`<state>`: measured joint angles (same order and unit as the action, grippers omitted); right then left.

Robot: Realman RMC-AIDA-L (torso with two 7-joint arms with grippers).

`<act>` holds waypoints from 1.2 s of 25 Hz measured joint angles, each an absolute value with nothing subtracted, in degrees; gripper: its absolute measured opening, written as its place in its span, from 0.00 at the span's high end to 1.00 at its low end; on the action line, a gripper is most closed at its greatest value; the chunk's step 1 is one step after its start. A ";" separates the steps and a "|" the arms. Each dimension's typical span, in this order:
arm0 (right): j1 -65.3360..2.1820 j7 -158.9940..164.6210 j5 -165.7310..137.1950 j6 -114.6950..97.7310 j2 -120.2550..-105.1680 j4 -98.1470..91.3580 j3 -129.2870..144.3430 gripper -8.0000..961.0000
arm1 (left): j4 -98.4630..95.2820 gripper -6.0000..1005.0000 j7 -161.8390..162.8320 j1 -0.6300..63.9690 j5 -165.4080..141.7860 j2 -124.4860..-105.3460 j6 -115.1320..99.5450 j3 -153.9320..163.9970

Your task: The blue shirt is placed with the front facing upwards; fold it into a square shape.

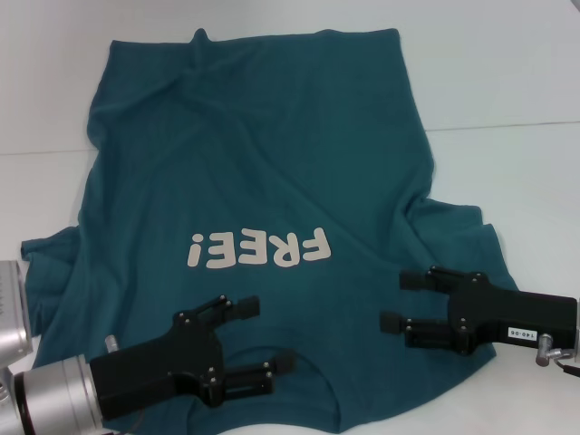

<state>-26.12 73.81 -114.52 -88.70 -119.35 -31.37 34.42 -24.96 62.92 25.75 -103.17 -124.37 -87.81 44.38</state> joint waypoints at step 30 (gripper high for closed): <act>-26.43 74.09 -114.08 -88.09 -119.43 -31.23 34.18 0.08 | -27.95 0.08 73.95 25.52 -103.08 -123.86 -77.12 27.31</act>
<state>-26.43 74.10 -114.08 -88.09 -119.43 -31.23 34.18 -27.95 73.95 25.52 -103.08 -123.86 -77.12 27.31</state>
